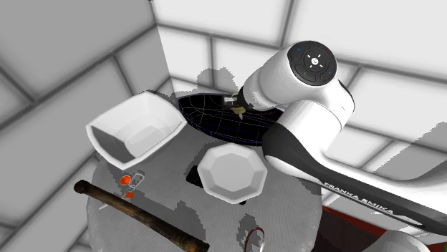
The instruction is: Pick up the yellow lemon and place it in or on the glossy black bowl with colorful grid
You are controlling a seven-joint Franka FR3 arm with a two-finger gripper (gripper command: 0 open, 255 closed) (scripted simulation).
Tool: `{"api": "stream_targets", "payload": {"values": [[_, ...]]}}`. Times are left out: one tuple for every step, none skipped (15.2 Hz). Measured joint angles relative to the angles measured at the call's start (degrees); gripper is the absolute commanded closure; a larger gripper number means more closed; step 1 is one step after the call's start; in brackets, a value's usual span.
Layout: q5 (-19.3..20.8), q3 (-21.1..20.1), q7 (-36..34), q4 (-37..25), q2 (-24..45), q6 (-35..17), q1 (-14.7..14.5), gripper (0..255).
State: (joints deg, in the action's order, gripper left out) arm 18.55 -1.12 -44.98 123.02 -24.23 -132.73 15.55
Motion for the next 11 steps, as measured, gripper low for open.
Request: {"api": "stream_targets", "payload": {"values": [[0.0,0.0,0.0,0.2,0.0,-0.2,0.0,255],[0.1,0.0,-0.1,0.3,0.0,-0.3,0.0,255],[0.1,0.0,-0.1,0.3,0.0,-0.4,0.0,255],[0.1,0.0,-0.1,0.4,0.0,-0.4,0.0,255],[0.1,0.0,-0.1,0.4,0.0,-0.4,0.0,255],[0.1,0.0,-0.1,0.4,0.0,-0.4,0.0,255],[0.1,0.0,-0.1,0.4,0.0,-0.4,0.0,0],[0.1,0.0,-0.1,0.4,0.0,-0.4,0.0,0],[0.1,0.0,-0.1,0.4,0.0,-0.4,0.0,0],[0.1,0.0,-0.1,0.4,0.0,-0.4,0.0,0],[0.1,0.0,-0.1,0.4,0.0,-0.4,0.0,0]]}}
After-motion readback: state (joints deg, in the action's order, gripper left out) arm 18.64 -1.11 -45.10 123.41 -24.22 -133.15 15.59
